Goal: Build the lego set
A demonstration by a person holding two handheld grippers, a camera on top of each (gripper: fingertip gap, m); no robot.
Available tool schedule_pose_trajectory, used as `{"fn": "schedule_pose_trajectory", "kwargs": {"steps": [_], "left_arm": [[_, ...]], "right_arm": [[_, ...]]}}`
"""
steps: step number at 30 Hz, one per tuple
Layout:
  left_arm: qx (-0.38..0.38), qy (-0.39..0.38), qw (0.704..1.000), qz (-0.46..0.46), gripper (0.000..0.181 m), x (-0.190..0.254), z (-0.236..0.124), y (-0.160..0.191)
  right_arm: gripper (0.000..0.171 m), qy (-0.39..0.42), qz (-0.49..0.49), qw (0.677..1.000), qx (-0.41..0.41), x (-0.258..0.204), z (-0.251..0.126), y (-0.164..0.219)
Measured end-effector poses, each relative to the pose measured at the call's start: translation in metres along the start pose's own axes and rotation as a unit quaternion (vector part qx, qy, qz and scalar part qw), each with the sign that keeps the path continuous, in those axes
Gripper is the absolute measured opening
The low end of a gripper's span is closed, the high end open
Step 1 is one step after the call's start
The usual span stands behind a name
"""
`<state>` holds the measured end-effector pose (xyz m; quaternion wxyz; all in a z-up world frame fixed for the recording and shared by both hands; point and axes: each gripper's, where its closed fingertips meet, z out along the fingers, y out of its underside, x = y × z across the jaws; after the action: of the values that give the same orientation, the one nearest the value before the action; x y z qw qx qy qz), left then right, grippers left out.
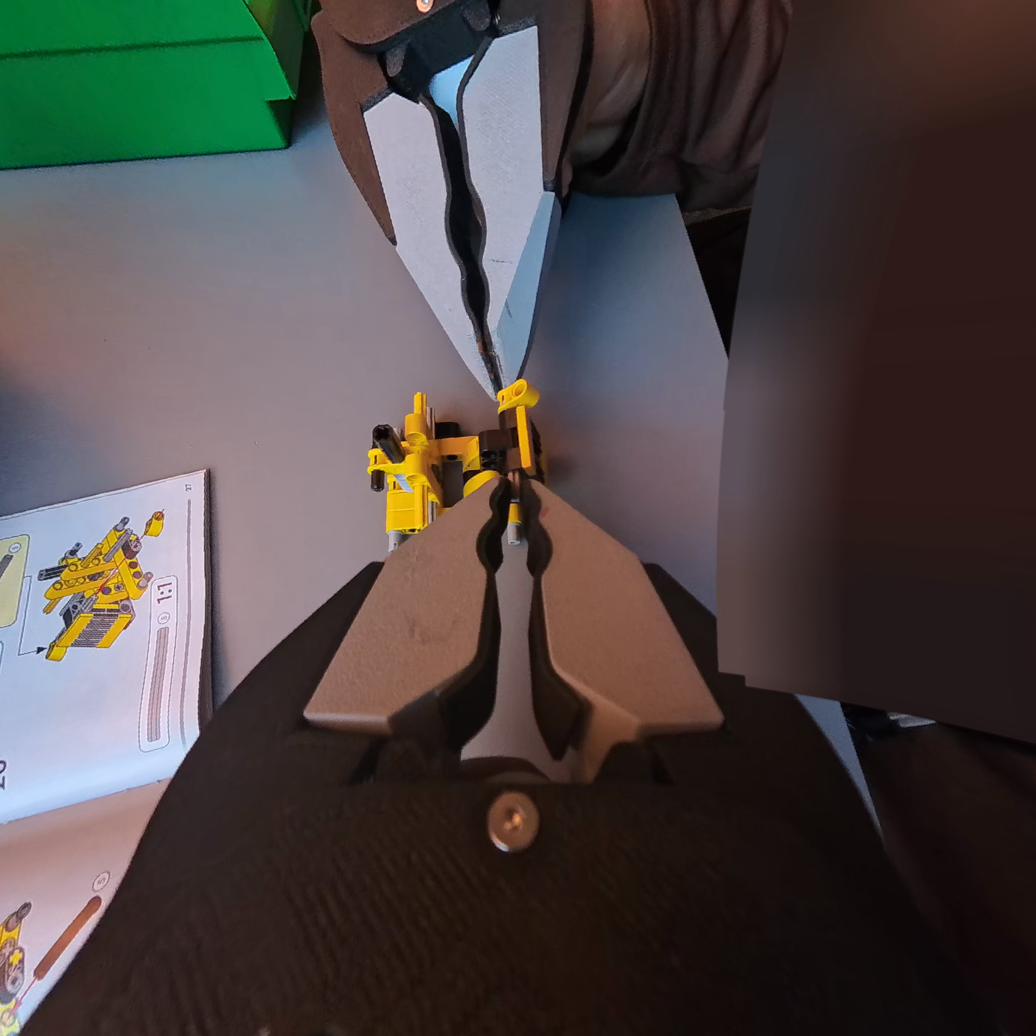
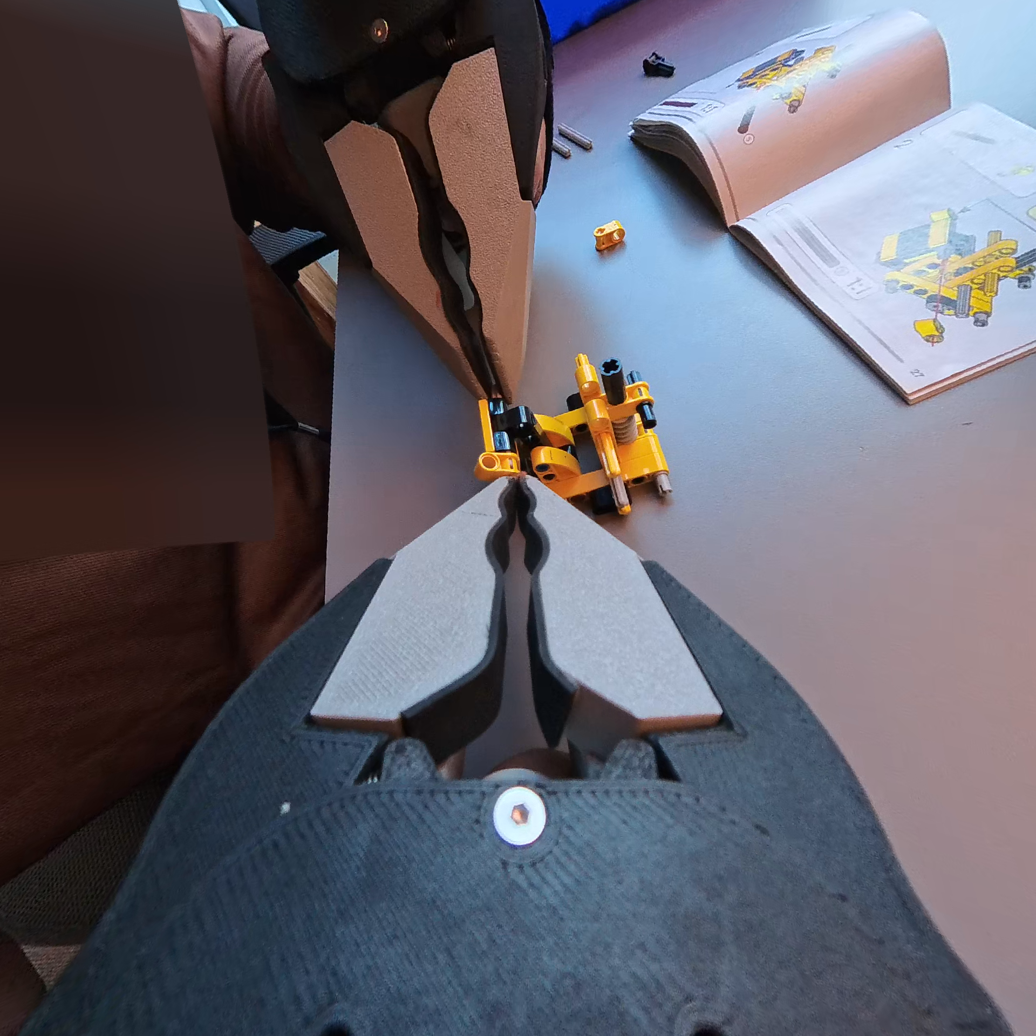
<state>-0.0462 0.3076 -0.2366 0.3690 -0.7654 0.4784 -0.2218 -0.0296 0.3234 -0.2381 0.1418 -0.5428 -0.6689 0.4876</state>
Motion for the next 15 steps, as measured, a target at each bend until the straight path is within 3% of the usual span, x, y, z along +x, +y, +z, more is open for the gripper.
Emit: {"fn": "schedule_pose_trajectory", "kwargs": {"steps": [15], "left_arm": [[-0.003, -0.003, 1.0, 0.004, 0.0, 0.0003, 0.0001, -0.0002]], "right_arm": [[0.0, -0.002, -0.001, 1.0, -0.002, -0.0001, 0.0005, 0.0001]]}}
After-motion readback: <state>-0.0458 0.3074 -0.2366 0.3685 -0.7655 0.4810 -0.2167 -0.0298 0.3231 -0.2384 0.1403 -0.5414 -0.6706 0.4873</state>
